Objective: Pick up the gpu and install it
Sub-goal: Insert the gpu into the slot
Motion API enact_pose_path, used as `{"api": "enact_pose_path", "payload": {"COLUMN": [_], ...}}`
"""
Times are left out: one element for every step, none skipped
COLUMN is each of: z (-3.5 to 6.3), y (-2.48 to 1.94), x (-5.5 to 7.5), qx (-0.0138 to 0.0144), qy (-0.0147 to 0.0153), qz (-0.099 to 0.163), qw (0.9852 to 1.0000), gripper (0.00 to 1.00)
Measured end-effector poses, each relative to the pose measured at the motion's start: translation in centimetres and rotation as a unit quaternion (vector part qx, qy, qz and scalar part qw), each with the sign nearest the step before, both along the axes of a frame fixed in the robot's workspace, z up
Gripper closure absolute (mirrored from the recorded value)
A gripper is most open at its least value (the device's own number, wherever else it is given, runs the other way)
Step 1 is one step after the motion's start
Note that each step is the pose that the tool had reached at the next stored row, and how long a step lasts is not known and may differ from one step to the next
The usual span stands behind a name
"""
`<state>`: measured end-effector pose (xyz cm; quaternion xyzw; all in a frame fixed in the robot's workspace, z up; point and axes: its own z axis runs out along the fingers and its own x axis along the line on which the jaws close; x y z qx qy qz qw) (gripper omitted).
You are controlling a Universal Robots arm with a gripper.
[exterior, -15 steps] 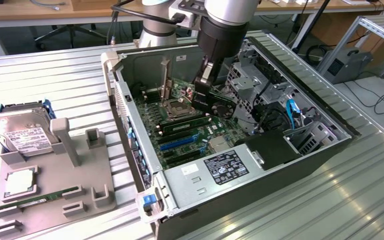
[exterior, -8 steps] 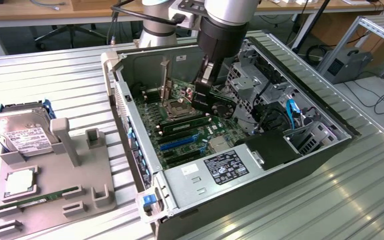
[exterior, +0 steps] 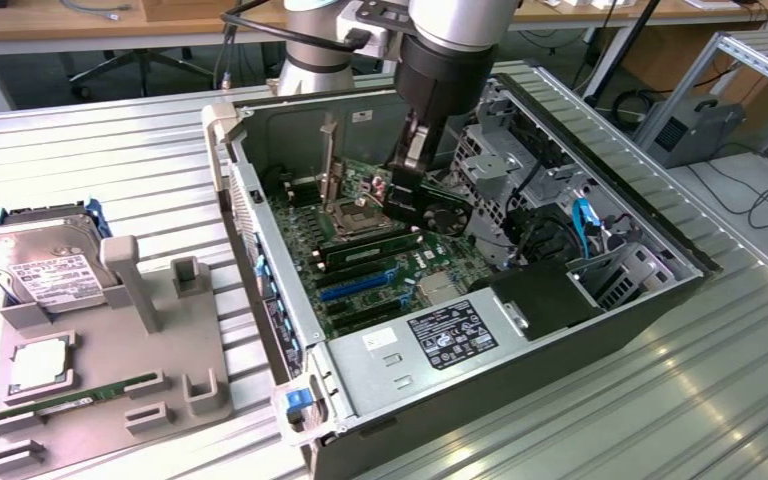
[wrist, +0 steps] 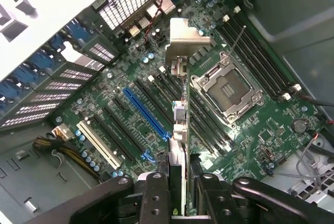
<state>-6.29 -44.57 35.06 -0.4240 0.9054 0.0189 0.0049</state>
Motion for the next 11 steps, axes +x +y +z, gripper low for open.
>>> {"api": "enact_pose_path", "payload": {"z": [0.0,-0.01,-0.01,-0.01,-0.01,-0.01,-0.01,-0.02,-0.02,-0.02,-0.02], "y": [0.0,0.0,0.0,0.0,0.0,0.0,0.0,0.0,0.0,0.0,0.0], "x": [0.0,0.0,0.0,0.0,0.0,0.0,0.0,0.0,0.0,0.0,0.0], "qx": [0.0,0.0,0.0,0.0,0.0,0.0,0.0,0.0,0.0,0.0,0.0], "qy": [0.0,0.0,0.0,0.0,0.0,0.0,0.0,0.0,0.0,0.0,0.0], "qz": [0.001,0.003,0.004,0.005,0.007,0.008,0.009,0.01,0.012,0.013,0.015], "qw": [1.0,1.0,1.0,1.0,1.0,1.0,1.0,0.9999,0.9999,0.9999,0.9999], "gripper": [0.74,0.74,0.74,0.74,0.74,0.74,0.74,0.74,0.74,0.74,0.74]}}
